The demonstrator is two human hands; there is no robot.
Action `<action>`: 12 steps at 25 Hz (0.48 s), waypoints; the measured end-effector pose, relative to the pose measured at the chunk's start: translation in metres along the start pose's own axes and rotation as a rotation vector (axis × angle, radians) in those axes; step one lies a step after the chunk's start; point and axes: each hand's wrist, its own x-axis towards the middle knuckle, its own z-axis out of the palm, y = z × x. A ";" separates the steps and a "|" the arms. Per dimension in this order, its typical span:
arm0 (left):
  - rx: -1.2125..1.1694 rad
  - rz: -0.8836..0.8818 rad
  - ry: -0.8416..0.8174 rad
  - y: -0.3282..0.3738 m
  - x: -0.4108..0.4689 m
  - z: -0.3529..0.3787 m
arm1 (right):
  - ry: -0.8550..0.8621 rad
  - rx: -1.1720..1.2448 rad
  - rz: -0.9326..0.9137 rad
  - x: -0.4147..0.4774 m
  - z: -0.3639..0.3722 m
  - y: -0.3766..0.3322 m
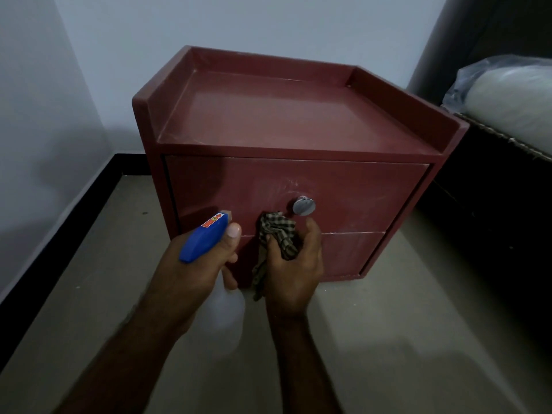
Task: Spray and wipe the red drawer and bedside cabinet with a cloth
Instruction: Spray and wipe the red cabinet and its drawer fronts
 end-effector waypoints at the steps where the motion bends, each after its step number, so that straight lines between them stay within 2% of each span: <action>1: -0.001 -0.002 0.004 -0.001 0.001 0.000 | 0.010 0.025 0.002 0.005 0.001 -0.008; 4: -0.024 -0.005 0.015 -0.001 0.003 -0.001 | 0.122 0.071 -0.024 0.027 -0.001 -0.037; 7: 0.002 0.000 0.024 0.000 0.004 -0.003 | 0.228 0.148 0.074 0.052 -0.002 -0.064; 9: 0.032 0.006 0.018 0.001 0.004 -0.003 | 0.248 0.212 0.109 0.063 -0.002 -0.069; 12: 0.007 0.004 0.018 0.001 0.002 -0.005 | 0.234 0.164 0.058 0.051 0.002 -0.066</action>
